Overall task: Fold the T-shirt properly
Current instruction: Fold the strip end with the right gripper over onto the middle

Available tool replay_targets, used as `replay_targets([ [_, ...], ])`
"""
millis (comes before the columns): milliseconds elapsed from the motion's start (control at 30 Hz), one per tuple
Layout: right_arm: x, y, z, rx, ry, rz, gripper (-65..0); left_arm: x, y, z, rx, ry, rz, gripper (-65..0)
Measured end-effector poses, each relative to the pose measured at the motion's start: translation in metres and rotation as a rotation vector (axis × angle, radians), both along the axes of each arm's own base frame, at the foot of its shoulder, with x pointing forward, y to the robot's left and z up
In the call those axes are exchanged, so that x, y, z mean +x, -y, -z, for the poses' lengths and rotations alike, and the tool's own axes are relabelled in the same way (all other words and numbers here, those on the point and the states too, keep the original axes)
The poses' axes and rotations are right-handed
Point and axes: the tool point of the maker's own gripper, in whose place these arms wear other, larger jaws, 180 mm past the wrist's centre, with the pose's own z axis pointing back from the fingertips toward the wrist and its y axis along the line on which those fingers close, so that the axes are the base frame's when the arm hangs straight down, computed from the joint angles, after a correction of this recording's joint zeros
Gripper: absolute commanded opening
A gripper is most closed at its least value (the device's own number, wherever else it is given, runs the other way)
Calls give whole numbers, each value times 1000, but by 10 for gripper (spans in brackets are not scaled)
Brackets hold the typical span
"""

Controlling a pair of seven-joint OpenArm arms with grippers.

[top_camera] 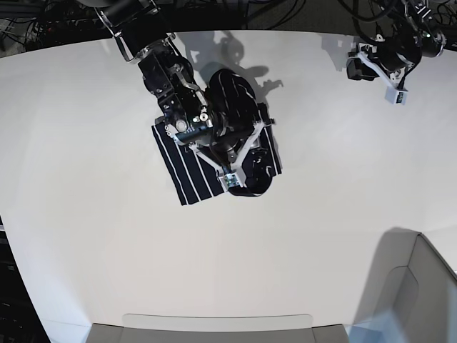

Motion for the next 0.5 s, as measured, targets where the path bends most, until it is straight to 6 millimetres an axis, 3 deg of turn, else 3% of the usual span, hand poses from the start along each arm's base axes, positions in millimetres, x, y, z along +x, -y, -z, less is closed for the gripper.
replay_targets([
  [100,3,-15,-29,43,106,-29,-342,0,0,0,1,1,0,-428],
  [233,-23,-59,-56,91,165,-203,-342,1,0,-1,0,4,0,-428],
  [300,-30,-70,-61,99,176,-239,-342,2,0,-1,0,4,0,-428],
  [400,-25,-64,-61,86,186,-221,-343,1,0,-1,0,4,0,-428],
  [500,1,-42,-69,94,199,-131,-344,5,0,-2,-1,12,0,-440],
])
